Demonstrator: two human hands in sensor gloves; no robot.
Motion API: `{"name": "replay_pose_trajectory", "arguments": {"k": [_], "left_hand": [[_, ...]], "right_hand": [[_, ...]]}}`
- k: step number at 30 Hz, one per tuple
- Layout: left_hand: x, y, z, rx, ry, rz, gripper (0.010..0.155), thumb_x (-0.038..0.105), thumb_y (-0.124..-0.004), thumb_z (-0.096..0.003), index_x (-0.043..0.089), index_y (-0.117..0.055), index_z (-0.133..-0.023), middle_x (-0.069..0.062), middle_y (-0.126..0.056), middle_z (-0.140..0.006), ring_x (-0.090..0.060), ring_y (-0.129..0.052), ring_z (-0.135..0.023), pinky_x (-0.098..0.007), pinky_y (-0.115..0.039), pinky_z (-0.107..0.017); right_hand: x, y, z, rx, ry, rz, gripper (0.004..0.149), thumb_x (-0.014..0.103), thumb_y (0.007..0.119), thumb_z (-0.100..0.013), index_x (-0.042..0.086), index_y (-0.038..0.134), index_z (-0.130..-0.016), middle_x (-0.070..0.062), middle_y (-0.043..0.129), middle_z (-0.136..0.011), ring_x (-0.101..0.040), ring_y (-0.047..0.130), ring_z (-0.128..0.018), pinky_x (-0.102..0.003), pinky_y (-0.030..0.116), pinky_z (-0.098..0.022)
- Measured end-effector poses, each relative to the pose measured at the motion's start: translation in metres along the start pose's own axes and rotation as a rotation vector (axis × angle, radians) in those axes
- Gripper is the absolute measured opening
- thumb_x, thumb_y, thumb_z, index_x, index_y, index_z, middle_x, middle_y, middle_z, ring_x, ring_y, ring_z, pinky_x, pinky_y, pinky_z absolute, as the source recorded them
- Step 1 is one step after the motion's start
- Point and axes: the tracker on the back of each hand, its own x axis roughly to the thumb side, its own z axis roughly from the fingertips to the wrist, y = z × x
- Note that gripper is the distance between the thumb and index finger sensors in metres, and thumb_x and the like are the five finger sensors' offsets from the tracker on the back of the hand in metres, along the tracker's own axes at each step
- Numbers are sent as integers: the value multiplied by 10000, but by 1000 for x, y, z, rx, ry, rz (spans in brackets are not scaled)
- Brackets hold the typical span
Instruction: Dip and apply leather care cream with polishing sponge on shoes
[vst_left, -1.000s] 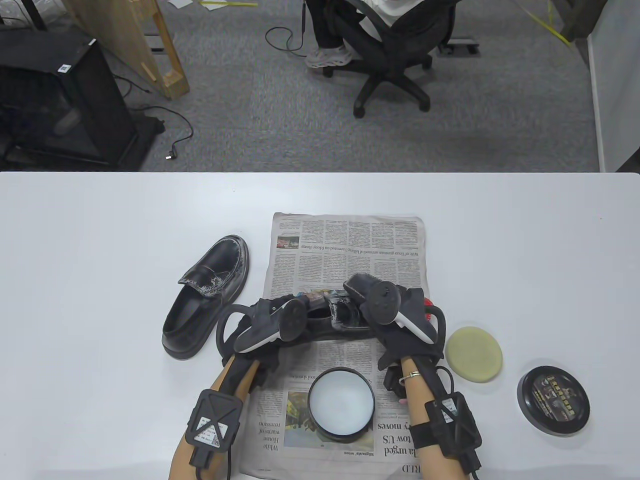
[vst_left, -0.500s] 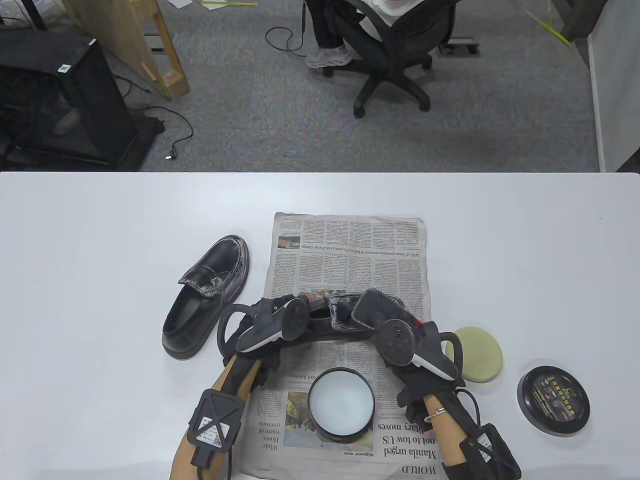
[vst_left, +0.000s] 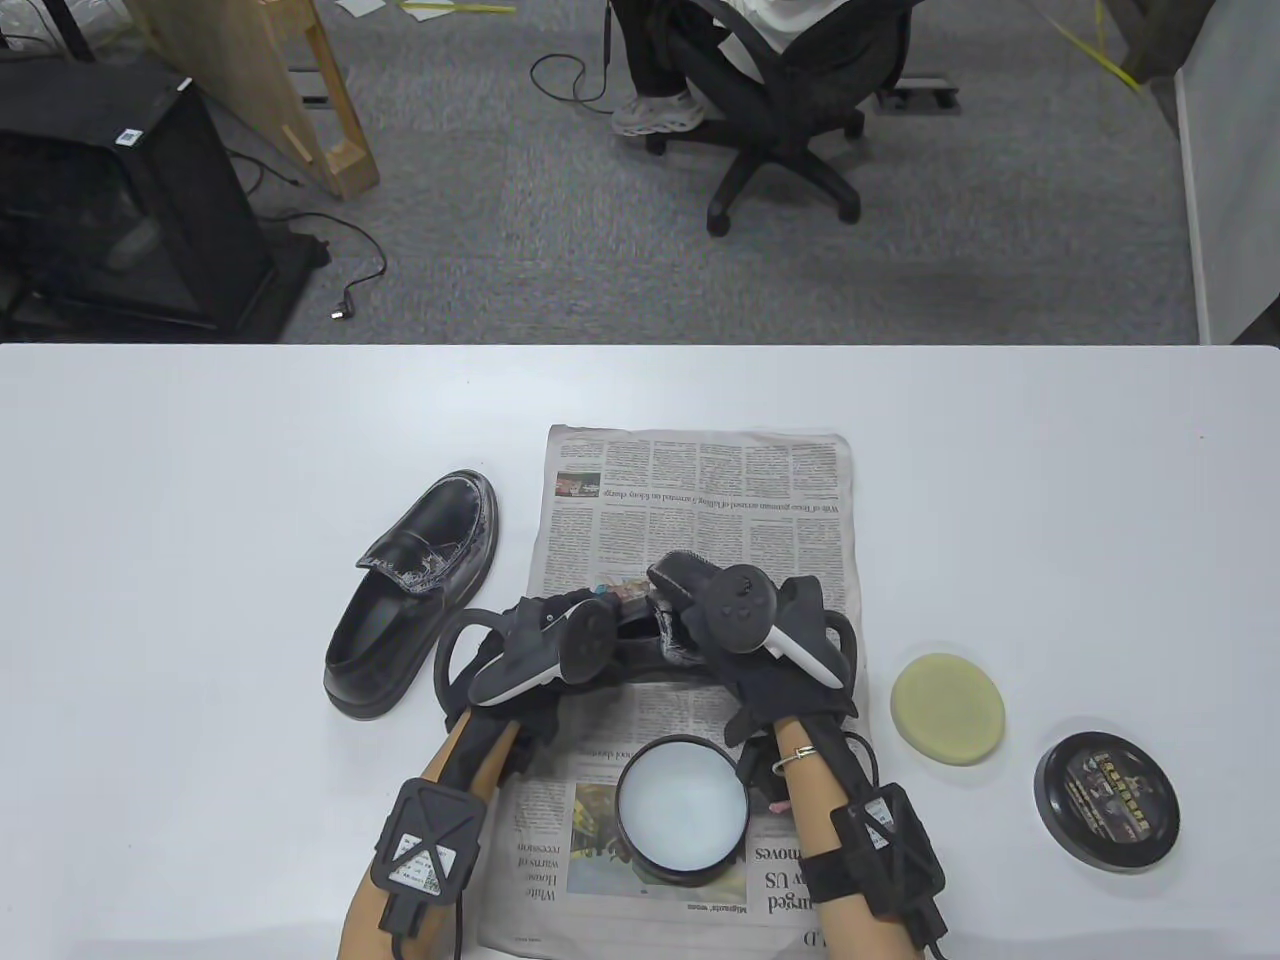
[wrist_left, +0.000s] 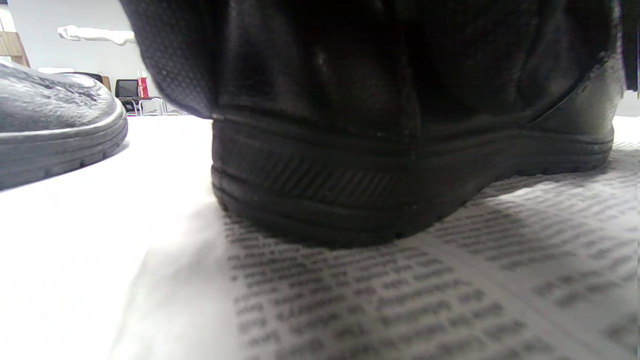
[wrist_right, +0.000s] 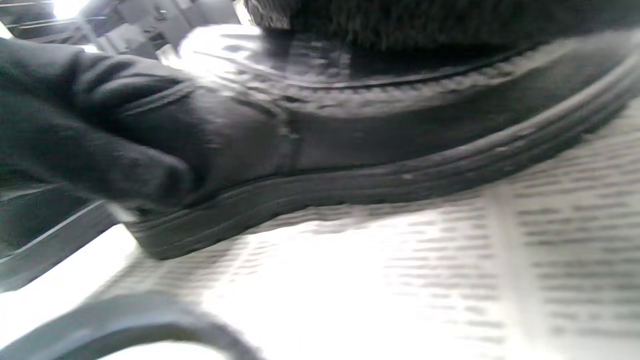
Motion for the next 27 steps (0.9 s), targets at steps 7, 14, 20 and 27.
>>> {"name": "replay_pose_trajectory", "arguments": {"k": [7,14,20,27], "left_hand": [[0,1,1,2,17,-16,772,613,-838,-355,323,-675,-1052,-4,-847,-1050,-244,-873,-896,-444,-790,-643],[1,1,1,-1,23,-18,769,608,-839,-354,319,-681,-1049,-9,-851,-1047,-249,-872,-895,-445,-790,-643],[1,1,0,-8,6,-17,766,599,-844,-347,329,-682,-1045,-9,-843,-1061,-257,-864,-913,-451,-783,-658],[1,0,0,-9,-4,-9,771,591,-854,-344,340,-669,-1050,-6,-832,-1072,-256,-854,-929,-454,-776,-670]], "right_hand": [[-36,-2,12,-62,105,141,518,364,483,-653,195,444,-1141,-82,417,-1201,-390,392,-1104,-580,413,-739],[-34,1,42,-120,14,244,517,342,515,-647,154,482,-1127,-137,475,-1167,-425,530,-1058,-519,555,-735],[-6,4,59,-120,-173,90,523,347,508,-651,141,480,-1131,-155,512,-1158,-421,581,-1044,-515,593,-732],[16,-1,34,-51,-197,-38,519,362,481,-657,187,451,-1145,-115,482,-1194,-413,498,-1090,-589,497,-740]]}}
